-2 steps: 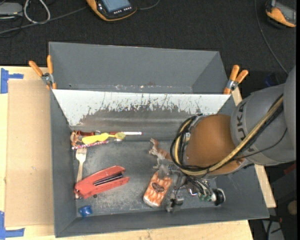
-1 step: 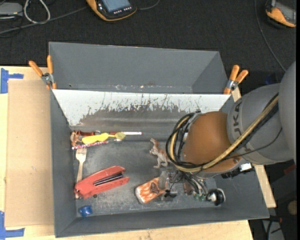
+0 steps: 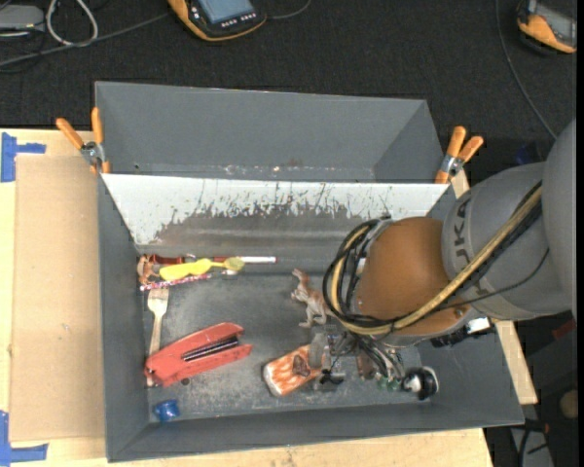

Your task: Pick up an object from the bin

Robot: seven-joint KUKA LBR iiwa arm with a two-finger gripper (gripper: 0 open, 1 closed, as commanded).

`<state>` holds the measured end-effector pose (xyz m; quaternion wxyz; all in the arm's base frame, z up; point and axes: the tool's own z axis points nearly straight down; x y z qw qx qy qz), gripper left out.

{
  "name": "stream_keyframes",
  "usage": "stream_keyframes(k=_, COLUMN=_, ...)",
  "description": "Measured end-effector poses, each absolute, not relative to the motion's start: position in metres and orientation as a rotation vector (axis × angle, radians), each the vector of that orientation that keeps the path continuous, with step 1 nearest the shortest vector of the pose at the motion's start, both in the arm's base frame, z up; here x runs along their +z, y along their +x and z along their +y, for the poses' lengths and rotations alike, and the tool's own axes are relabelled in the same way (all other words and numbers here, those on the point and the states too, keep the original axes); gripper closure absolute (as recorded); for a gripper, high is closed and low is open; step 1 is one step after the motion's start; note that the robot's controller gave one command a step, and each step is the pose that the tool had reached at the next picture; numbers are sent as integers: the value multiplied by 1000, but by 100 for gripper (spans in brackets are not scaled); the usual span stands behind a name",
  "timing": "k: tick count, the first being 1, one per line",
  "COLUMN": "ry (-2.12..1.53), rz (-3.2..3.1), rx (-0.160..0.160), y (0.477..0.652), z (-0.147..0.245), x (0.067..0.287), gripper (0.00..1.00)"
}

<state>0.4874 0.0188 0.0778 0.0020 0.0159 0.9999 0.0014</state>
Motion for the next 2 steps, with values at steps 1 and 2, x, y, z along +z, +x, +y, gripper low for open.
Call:
stream_keyframes(k=1, ry=-9, rz=3141, rx=4, y=503, z=40, x=159, gripper=100)
stream_keyframes(k=2, ry=61, rz=3147, rx=2, y=482, z=28, x=208, gripper=100)
